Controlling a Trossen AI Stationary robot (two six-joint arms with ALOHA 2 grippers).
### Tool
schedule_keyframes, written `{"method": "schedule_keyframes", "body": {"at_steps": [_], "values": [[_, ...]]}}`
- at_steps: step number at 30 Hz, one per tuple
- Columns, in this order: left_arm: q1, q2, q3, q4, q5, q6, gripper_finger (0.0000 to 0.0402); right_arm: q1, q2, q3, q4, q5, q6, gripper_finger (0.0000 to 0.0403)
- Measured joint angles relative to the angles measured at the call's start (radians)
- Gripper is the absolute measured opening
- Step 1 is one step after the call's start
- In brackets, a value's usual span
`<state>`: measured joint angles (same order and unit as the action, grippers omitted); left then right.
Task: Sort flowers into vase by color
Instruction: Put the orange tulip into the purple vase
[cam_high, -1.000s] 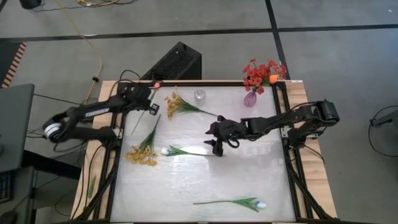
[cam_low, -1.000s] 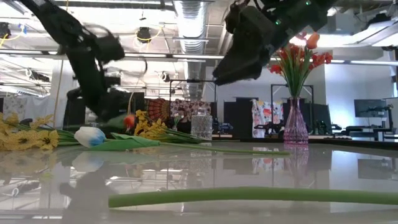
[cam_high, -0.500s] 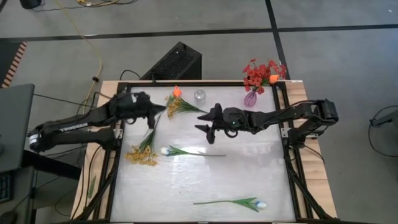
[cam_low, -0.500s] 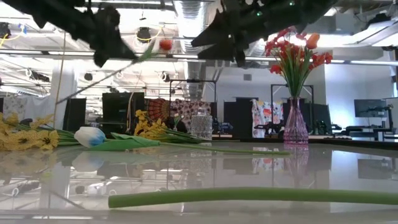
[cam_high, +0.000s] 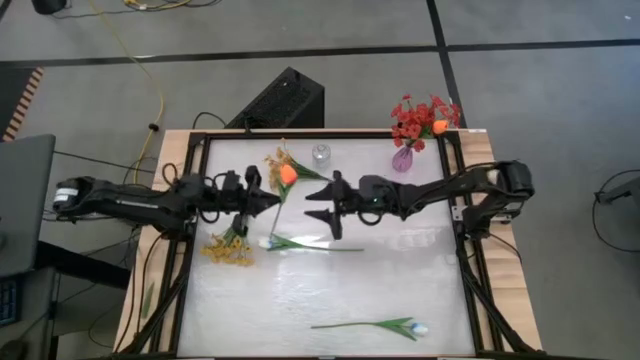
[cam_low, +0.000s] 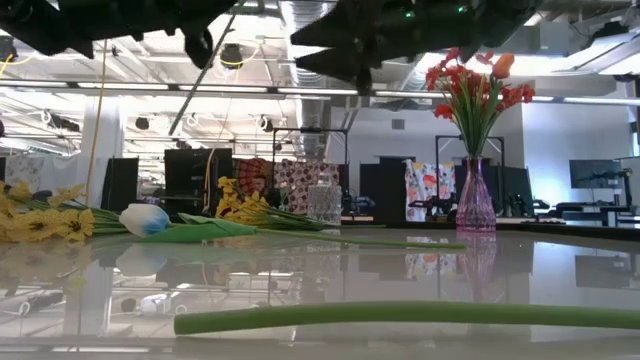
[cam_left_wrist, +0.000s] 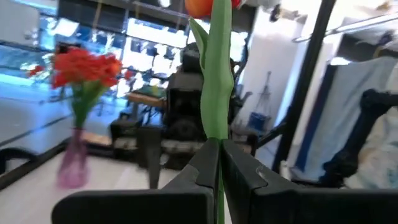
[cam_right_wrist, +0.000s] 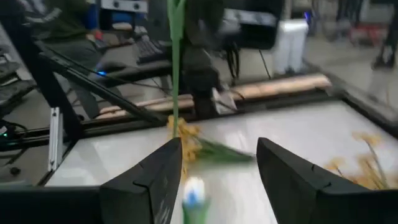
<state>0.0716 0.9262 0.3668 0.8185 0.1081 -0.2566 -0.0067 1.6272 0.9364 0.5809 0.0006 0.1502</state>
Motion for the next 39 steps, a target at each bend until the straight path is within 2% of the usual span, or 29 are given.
{"method": "schedule_keyframes", "body": {"at_steps": [4,10,19,22,26,32,36,39], "values": [[-0.043,0.124,0.0,0.129,-0.002,-0.001,0.0,0.037,0.093,0.036,0.125,-0.004,-0.065,0.0234],[-0.056,0.244,0.0,0.257,-0.01,-0.038,0.0,0.081,0.148,0.106,0.13,-0.004,-0.172,0.0234],[-0.056,0.27,0.003,0.278,-0.01,-0.034,0.0,0.083,0.16,0.144,0.102,0.003,-0.167,0.0226],[-0.056,0.27,0.003,0.286,-0.012,-0.033,0.0,0.082,0.16,0.143,0.097,0.004,-0.16,0.0197],[-0.056,0.27,0.003,0.291,-0.022,-0.023,0.0,0.078,0.16,0.143,0.082,0.004,-0.158,0.0133],[-0.055,0.27,0.003,0.254,-0.128,-0.043,0.0003,0.075,0.16,0.143,0.08,0.006,-0.16,0.0023],[-0.055,0.27,0.003,0.206,-0.079,-0.029,0.0026,0.081,0.15,0.143,0.014,0.021,-0.15,0.0026],[-0.055,0.268,0.003,0.165,-0.029,-0.007,0.0053,0.097,0.106,0.141,-0.132,0.105,-0.152,0.0032]]}}
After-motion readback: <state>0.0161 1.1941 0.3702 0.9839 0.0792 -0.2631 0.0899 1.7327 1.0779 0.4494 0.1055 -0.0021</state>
